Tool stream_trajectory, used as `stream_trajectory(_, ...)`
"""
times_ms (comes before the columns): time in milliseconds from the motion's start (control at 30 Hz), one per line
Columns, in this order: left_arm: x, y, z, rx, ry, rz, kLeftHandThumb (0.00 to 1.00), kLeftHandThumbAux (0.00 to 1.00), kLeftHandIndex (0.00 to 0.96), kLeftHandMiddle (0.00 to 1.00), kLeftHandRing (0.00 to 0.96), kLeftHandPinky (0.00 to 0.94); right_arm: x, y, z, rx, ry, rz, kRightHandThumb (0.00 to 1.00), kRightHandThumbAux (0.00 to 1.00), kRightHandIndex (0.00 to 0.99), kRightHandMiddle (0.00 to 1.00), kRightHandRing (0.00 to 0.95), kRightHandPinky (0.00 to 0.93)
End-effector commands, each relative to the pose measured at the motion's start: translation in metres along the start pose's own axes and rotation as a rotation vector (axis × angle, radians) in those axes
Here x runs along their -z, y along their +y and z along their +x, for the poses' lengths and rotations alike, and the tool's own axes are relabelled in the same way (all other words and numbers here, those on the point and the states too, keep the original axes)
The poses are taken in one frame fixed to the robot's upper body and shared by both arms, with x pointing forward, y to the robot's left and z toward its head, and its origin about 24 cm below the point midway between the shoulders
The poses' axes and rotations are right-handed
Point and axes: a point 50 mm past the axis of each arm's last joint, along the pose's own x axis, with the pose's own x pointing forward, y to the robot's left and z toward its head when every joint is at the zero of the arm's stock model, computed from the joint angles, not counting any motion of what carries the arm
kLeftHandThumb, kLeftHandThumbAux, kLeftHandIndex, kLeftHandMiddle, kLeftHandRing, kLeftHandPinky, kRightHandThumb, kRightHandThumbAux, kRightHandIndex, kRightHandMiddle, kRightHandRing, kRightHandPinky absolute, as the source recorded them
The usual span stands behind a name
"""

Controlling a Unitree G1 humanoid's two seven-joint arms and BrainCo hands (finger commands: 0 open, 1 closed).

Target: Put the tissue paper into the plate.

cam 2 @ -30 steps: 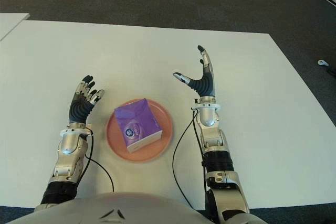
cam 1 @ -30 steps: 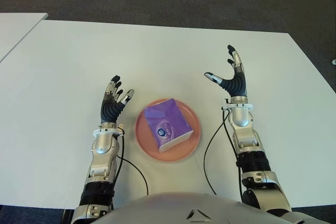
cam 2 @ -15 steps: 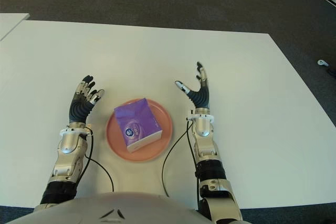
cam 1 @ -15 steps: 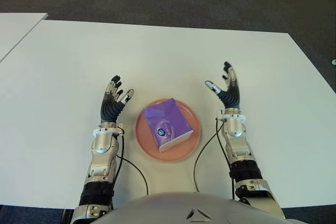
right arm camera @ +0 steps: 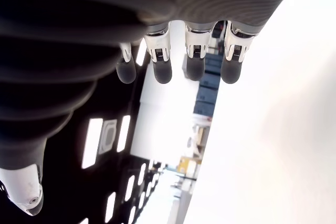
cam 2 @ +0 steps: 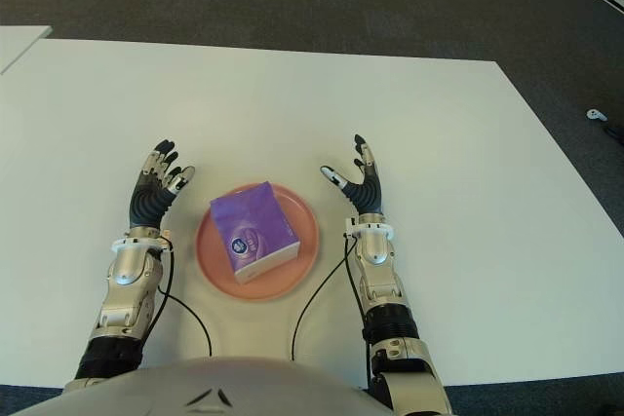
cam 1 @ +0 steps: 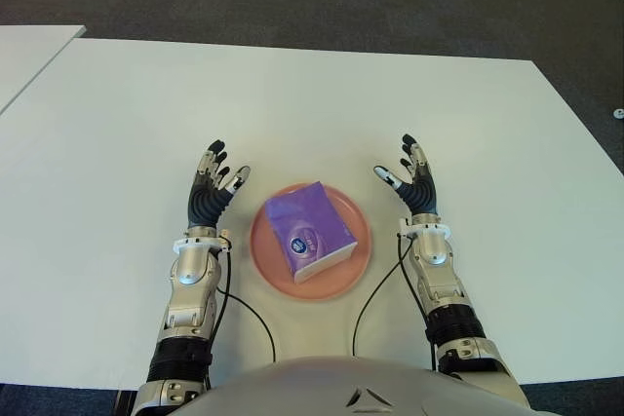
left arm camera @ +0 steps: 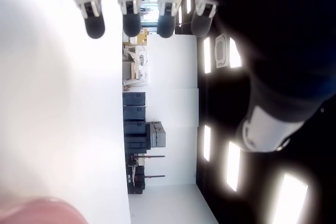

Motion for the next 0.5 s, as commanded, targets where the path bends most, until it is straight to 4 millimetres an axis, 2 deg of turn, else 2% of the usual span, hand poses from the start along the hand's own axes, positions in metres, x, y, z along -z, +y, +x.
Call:
stream_trajectory(33, 0.003, 0.000, -0.002, -0.004, 0.024, -0.003, 0.000, 0.652, 0.043, 0.034, 0.000, 0.000, 0.006, 0.006, -0.007, -0.033, 0.037, -0.011, 0.046, 0.582, 0.000, 0.000, 0.000, 0.000)
stream_trajectory(500, 0.003, -0.001, -0.003, 0.002, 0.020, -0.001, 0.000, 0.656, 0.047, 0.036, 0.001, 0.000, 0.017, 0.015, -0.011, -0.150, 0.095, -0.082, 0.070, 0.519, 0.000, 0.000, 0.000, 0.000)
